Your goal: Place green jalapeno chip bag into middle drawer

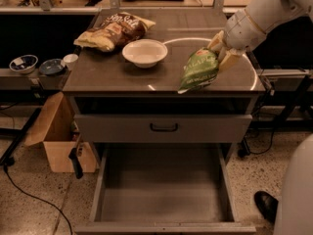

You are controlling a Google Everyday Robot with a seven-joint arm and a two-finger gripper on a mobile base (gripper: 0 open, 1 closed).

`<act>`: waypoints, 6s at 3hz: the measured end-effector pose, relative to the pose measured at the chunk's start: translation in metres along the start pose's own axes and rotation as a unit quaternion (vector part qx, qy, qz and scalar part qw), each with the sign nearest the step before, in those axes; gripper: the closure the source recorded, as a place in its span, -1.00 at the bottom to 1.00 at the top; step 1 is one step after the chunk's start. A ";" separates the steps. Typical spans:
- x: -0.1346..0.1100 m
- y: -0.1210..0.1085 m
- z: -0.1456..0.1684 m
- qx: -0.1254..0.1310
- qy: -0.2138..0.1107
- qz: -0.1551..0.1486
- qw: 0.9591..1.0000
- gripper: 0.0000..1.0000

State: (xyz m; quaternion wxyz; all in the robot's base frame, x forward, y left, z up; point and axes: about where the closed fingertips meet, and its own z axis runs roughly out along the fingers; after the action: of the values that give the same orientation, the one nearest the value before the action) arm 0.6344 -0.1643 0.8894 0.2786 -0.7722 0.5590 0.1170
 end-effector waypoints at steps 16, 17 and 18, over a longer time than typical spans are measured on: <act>0.106 0.227 0.196 0.033 0.145 0.293 0.945 1.00; 0.112 0.245 0.215 0.016 0.158 0.310 0.937 1.00; 0.115 0.267 0.228 -0.005 0.176 0.329 0.928 1.00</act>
Offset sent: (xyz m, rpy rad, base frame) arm -0.0910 -0.0108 -0.0016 -0.0255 0.0576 -0.0603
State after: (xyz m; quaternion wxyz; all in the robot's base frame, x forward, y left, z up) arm 0.4564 -0.1870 0.5661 0.1180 -0.5542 0.8212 0.0674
